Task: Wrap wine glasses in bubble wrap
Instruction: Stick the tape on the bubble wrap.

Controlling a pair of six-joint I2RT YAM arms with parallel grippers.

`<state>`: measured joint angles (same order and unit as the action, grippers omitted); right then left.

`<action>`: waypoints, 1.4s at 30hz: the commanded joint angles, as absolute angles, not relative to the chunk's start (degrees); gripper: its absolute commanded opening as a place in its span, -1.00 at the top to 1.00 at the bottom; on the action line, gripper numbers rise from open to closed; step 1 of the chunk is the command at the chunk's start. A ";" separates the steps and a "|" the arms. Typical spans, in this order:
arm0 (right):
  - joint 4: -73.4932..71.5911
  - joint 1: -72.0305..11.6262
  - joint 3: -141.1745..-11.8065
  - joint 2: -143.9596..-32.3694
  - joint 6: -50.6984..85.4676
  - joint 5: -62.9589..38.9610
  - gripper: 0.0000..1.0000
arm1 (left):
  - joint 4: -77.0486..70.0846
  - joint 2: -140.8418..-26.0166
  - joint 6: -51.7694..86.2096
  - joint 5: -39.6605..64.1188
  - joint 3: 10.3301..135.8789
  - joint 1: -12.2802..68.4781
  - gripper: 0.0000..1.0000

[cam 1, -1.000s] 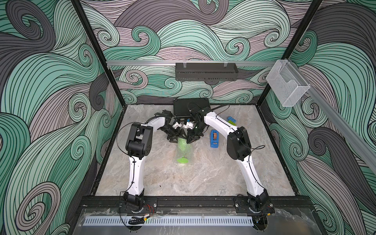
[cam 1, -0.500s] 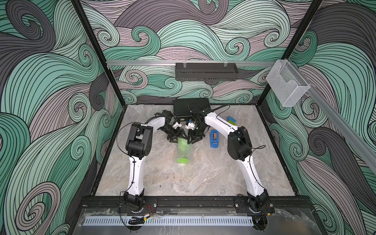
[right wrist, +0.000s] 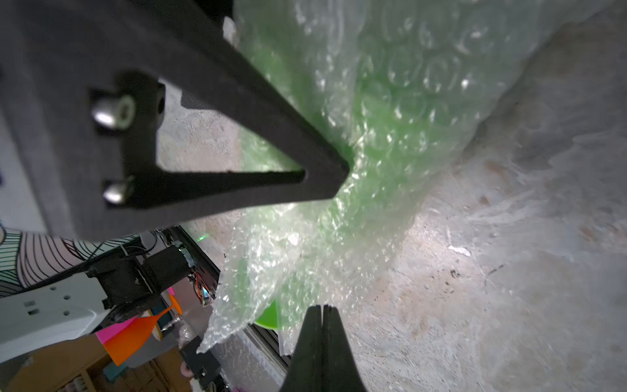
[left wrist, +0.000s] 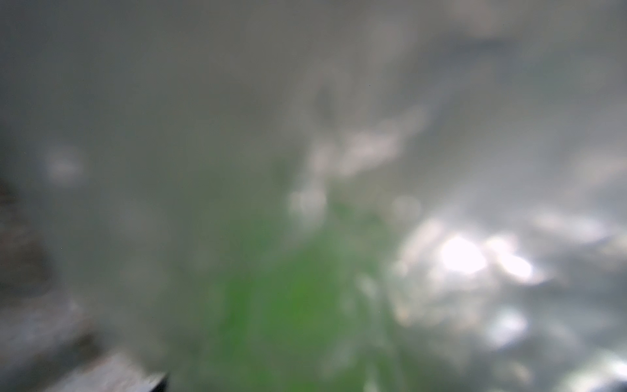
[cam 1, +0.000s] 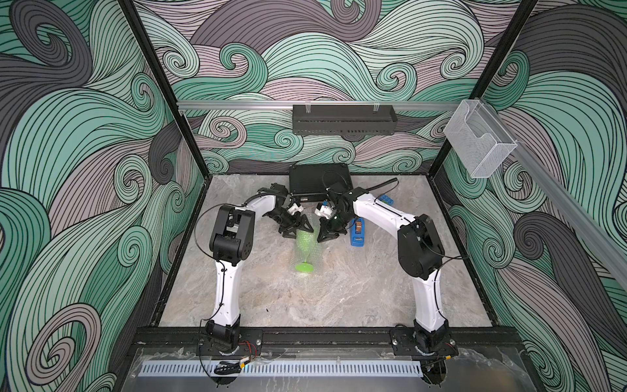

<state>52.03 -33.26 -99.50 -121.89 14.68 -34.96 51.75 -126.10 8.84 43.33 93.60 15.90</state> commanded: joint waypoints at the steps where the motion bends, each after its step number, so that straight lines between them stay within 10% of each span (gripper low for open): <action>1: 45.89 -33.46 -99.48 -124.36 18.96 -37.50 1.00 | 54.76 -129.63 8.70 32.16 90.70 17.67 -0.43; 19: 39.74 -33.50 -92.67 -119.56 23.55 -39.31 0.91 | 54.84 -129.57 8.88 32.17 90.79 17.67 -0.43; 35: 37.65 -34.19 -93.69 -122.34 28.83 -36.17 0.49 | 54.48 -129.30 9.14 32.34 90.44 17.72 -0.43; 42: 38.96 -32.73 -92.28 -119.56 27.98 -33.71 0.00 | 54.45 -129.02 9.16 33.26 90.35 17.69 -0.43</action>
<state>38.74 -33.74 -93.06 -121.54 28.67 -37.34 51.62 -125.99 9.02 43.05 93.54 15.99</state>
